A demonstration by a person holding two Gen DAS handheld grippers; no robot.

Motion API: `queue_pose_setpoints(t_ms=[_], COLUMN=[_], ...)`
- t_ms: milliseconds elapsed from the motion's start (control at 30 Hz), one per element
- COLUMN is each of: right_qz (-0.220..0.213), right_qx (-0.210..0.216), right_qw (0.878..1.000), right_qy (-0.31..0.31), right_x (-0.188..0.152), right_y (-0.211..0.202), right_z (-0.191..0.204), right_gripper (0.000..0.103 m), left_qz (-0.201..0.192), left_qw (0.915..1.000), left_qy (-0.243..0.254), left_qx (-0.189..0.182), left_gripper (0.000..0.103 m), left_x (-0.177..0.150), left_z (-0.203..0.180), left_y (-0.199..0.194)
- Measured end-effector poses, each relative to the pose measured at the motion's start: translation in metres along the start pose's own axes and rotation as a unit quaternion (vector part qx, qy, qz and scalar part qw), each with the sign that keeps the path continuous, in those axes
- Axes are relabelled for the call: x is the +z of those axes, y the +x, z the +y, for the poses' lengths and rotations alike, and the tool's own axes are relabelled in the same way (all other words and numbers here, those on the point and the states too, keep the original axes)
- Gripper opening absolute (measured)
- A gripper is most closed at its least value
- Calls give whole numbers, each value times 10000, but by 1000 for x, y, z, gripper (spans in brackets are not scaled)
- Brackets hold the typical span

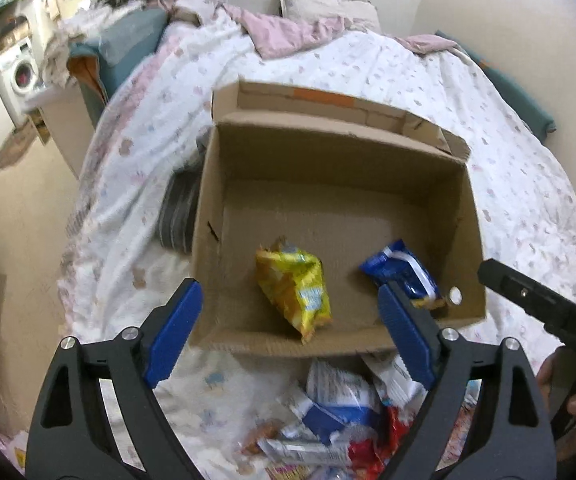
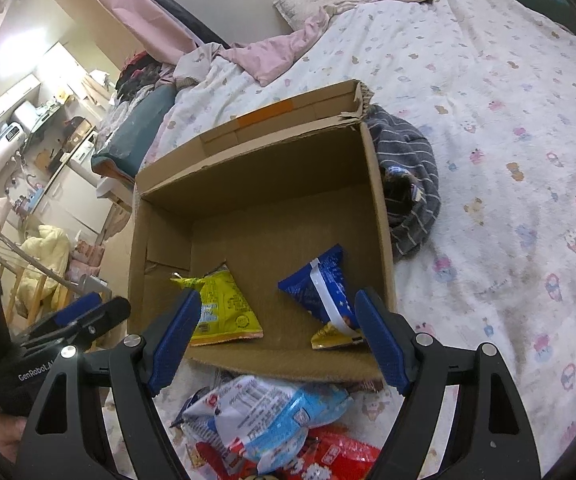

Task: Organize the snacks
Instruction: 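Move both tools back over the snack pile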

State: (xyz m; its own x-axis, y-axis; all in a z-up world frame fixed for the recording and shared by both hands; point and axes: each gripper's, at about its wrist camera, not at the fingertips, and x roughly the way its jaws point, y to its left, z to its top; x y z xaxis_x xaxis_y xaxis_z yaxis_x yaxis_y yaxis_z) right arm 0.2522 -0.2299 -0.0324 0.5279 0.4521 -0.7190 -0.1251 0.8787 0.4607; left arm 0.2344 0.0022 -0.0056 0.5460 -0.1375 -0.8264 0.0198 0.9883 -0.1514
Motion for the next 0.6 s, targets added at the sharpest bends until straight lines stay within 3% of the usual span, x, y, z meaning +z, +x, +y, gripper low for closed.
queue_pose_setpoints(t_ms=[600], right_qz=[-90], right_qx=[-88], right_qw=[9997], right_qy=[210], right_x=[-42], right_y=[-53], right_z=[-13], right_gripper=[82], left_qz=[-9], left_qw=[9994], left_qy=[-273], left_qx=[227], left_gripper=[87], left_x=[-49], left_z=[22], left_y=[-41])
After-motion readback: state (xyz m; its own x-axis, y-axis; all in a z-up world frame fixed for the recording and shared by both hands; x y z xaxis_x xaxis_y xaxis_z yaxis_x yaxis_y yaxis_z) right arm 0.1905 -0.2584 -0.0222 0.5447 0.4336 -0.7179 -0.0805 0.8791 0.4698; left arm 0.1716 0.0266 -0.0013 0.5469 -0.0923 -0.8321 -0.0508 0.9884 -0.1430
